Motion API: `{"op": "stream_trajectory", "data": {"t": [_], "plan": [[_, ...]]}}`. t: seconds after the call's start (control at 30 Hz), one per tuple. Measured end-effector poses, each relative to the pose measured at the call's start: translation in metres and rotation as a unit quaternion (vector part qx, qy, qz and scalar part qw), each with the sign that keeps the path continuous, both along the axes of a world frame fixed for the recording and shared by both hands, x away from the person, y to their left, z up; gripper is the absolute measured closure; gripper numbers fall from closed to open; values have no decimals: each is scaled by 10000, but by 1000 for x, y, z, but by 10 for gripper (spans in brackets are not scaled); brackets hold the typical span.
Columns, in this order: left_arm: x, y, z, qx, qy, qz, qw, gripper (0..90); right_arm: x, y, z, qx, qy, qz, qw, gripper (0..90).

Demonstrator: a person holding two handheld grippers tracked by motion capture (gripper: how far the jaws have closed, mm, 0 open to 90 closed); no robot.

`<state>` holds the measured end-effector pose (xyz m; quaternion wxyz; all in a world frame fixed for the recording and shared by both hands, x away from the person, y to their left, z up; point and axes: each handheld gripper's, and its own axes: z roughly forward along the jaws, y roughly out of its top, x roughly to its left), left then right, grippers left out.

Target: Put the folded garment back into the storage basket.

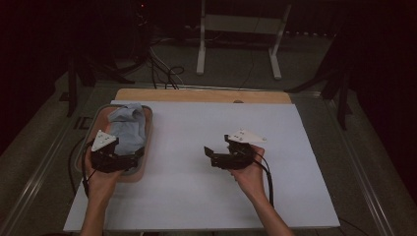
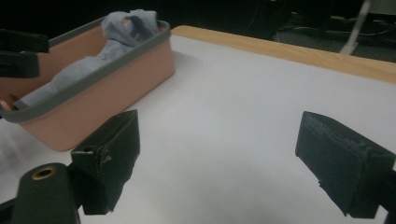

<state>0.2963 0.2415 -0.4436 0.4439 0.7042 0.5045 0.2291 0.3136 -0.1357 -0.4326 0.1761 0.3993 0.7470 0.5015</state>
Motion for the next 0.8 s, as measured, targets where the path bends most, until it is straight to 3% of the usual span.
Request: {"op": "stream_trajectory", "data": {"t": [0.43, 0.8], "plan": [[-9, -5, 0, -56, -163, -44, 9998, 3, -9, -42, -3, 54, -73, -365, 9993, 137], [-15, -6, -1, -93, -260, -54, 9996, 3, -17, -73, -8, -51, -158, -530, 9985, 136]]}}
